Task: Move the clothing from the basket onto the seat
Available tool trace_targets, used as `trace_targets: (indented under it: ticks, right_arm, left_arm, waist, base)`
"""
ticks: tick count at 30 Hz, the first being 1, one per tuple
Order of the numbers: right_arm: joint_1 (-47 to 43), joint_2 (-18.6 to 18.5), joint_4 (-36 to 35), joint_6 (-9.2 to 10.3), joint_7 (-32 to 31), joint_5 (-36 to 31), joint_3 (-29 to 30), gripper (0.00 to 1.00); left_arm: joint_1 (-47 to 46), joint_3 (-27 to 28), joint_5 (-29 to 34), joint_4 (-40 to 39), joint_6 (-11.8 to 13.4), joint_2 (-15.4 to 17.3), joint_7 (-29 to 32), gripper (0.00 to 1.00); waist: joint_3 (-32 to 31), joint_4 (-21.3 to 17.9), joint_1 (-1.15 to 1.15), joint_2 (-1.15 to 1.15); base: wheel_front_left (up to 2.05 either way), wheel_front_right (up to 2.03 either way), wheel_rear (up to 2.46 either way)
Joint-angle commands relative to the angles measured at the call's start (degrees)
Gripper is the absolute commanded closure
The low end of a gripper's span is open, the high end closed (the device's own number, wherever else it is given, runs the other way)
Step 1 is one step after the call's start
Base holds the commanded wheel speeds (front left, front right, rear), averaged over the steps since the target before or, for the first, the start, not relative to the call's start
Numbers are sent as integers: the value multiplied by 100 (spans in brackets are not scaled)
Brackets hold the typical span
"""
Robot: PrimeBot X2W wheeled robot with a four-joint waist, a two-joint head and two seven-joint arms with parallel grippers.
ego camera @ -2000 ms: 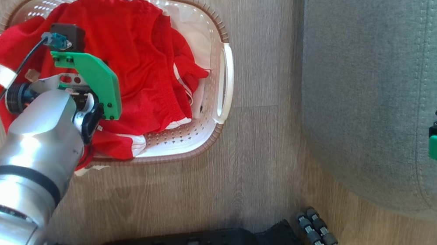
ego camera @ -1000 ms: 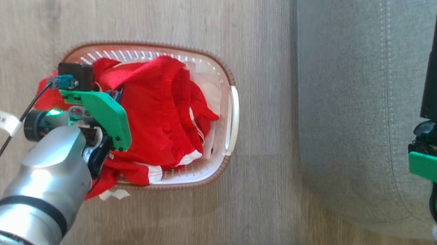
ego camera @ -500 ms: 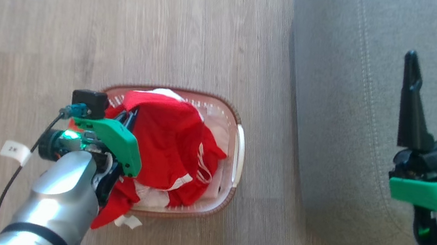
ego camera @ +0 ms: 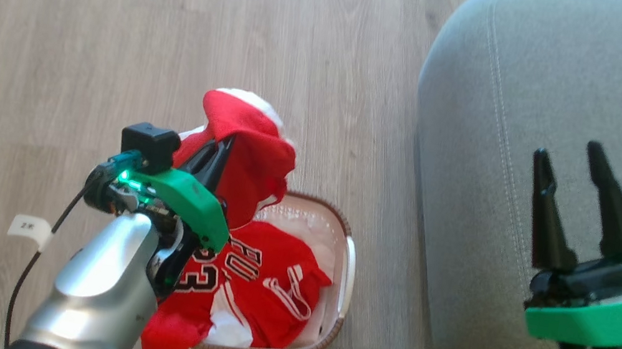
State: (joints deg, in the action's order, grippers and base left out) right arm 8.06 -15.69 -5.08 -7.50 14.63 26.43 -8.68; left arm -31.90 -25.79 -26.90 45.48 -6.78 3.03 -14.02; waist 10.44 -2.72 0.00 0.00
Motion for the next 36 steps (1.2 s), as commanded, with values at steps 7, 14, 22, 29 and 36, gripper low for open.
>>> trace_targets:
  ticks: [7,14,22,29,36]
  right_arm:
    - [-251,-2,-47,1,37,-114,-315,0]
    - [-374,62,10,1,37,-128,-463,0]
    - [-433,92,74,1,37,-93,-675,0]
    - [-421,90,155,1,37,-68,-811,0]
    - [-49,52,488,1,-9,-66,-1312,0]
  left_arm:
    - [268,-31,101,-1913,273,412,636,100]
    - [486,-142,164,-3618,515,695,1415,100]
    - [510,-165,163,-4662,669,850,1883,100]
    - [460,-234,139,-4862,675,858,2043,100]
    - [386,-352,99,-4846,618,800,2091,100]
  waist:
    - [-549,104,0,0]
    - [-712,120,0,0]
    - [-774,126,0,0]
    - [-808,164,0,0]
    - [-809,267,0,0]
  base:
    - [0,0,0]
    - [0,0,0]
    - [0,0,0]
    - [0,0,0]
    - [0,0,0]
